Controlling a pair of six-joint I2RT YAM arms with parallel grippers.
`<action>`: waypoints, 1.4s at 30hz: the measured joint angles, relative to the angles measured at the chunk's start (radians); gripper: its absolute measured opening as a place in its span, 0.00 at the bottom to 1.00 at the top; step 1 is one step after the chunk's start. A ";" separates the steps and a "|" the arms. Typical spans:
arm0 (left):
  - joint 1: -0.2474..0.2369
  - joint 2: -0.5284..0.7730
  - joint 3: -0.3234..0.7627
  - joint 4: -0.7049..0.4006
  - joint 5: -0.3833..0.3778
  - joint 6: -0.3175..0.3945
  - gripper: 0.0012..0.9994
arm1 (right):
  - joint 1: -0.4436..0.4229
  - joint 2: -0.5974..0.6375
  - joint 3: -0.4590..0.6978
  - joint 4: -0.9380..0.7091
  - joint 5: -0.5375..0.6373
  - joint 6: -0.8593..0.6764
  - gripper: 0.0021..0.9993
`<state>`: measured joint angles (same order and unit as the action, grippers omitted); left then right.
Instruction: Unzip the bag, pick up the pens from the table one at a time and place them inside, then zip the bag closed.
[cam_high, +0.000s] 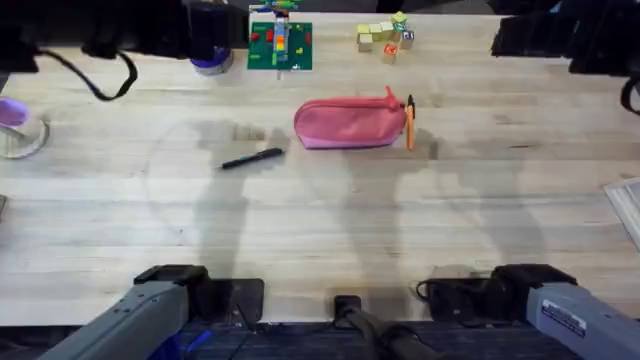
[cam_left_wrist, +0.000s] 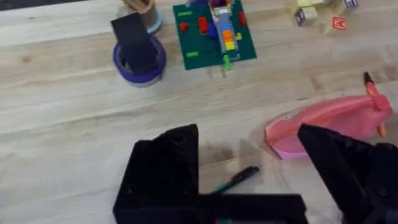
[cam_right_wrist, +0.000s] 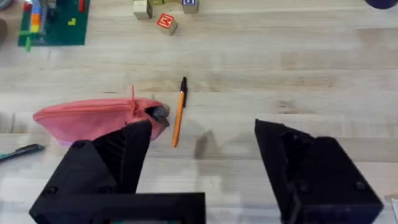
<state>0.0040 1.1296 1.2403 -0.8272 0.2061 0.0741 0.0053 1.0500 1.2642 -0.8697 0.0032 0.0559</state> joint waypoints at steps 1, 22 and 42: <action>0.000 0.011 0.006 -0.001 0.016 0.017 0.99 | 0.000 0.006 0.003 0.000 -0.001 0.000 1.00; -0.001 0.139 0.016 -0.332 0.404 1.093 0.99 | 0.000 0.008 0.011 -0.007 -0.001 0.000 1.00; -0.001 0.374 0.017 -0.200 0.488 1.154 0.99 | 0.000 0.008 0.011 -0.007 -0.001 0.000 1.00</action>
<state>0.0032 1.5041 1.2575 -1.0267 0.6942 1.2278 0.0051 1.0576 1.2747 -0.8764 0.0025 0.0559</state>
